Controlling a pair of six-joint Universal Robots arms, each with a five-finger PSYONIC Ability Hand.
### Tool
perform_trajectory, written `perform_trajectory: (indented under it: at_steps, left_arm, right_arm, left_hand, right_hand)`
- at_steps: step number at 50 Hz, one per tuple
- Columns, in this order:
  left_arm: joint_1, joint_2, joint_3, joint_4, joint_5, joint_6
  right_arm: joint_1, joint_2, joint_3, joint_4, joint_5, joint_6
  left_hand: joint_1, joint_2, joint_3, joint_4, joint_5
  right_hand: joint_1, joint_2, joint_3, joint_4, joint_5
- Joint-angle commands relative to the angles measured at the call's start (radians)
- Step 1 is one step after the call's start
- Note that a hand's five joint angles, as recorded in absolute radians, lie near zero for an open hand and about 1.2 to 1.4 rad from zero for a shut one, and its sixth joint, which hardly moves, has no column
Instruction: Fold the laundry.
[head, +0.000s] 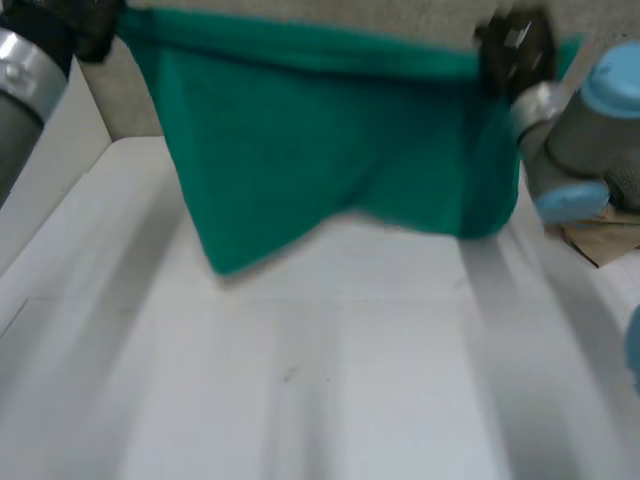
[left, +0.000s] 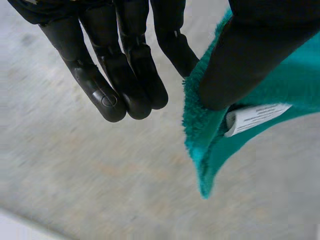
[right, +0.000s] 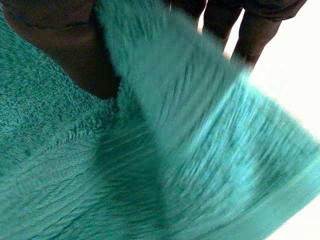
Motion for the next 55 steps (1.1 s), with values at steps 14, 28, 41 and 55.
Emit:
perform_trajectory:
  at_steps: [14,28,41,55]
  left_arm:
    - [-0.022,-0.147,0.059,-0.246,-0.171,-0.157]
    - [0.044,-0.14,-0.415,-0.034,-0.078,-0.022]
    - [0.101,-0.095,-0.437,-0.108,-0.032,-0.019]
    - [0.093,-0.049,-0.463,-0.2,-0.004,-0.021]
  right_arm:
    - [0.013,-0.292,0.534,0.185,-0.051,-0.002]
    - [0.014,-0.167,0.743,0.295,-0.028,-0.012]
    - [-0.035,-0.187,0.66,0.633,-0.03,-0.118]
    - [-0.046,-0.272,0.695,0.688,-0.047,-0.097]
  left_hand:
    - [0.243,0.201,0.207,0.199,0.244]
    - [0.243,0.201,0.207,0.199,0.244]
    - [0.243,0.201,0.207,0.199,0.244]
    - [0.243,0.201,0.207,0.199,0.244]
  right_hand:
    - [0.273,0.225,0.211,0.203,0.247]
    - [-0.281,-0.33,-0.344,-0.352,-0.307]
    - [-0.312,-0.361,-0.375,-0.382,-0.338]
    - [-0.32,-0.369,-0.383,-0.391,-0.346]
